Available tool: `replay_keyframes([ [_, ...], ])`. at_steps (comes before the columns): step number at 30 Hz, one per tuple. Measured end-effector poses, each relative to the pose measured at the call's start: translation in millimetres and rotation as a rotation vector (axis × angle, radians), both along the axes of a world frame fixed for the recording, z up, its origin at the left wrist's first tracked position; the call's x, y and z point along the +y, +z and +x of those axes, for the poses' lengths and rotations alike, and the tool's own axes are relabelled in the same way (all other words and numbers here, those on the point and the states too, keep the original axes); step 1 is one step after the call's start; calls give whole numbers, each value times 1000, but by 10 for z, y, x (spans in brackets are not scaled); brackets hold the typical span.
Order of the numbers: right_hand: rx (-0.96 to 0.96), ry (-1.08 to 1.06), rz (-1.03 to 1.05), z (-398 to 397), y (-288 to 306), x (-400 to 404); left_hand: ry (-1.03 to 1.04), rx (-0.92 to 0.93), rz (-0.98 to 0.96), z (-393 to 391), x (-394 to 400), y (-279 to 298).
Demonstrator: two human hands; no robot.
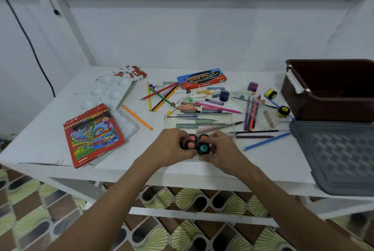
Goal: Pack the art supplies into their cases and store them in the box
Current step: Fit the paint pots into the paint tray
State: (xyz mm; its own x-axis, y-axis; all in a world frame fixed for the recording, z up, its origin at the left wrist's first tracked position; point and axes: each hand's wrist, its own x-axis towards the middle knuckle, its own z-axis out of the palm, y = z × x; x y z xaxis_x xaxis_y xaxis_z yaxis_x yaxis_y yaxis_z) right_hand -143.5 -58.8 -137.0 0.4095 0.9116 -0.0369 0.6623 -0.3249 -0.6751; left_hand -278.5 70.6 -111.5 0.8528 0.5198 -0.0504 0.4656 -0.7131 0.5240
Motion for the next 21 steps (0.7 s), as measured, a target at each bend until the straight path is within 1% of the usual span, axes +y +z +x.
replay_keyframes([
  [4,-10,16,-17,2,-13,-32,-24,32,51,2,-6,-48],
  [8,-11,29,-7,33,1,-56,-27,40,55,-14,-11,-80],
  [12,38,8,21,60,39,-99,5,40,31,-49,7,-71],
  [17,85,-34,28,85,-18,-117,-23,31,27,-71,23,-86],
  [21,43,5,14,108,18,-137,-41,73,31,22,53,-19],
])
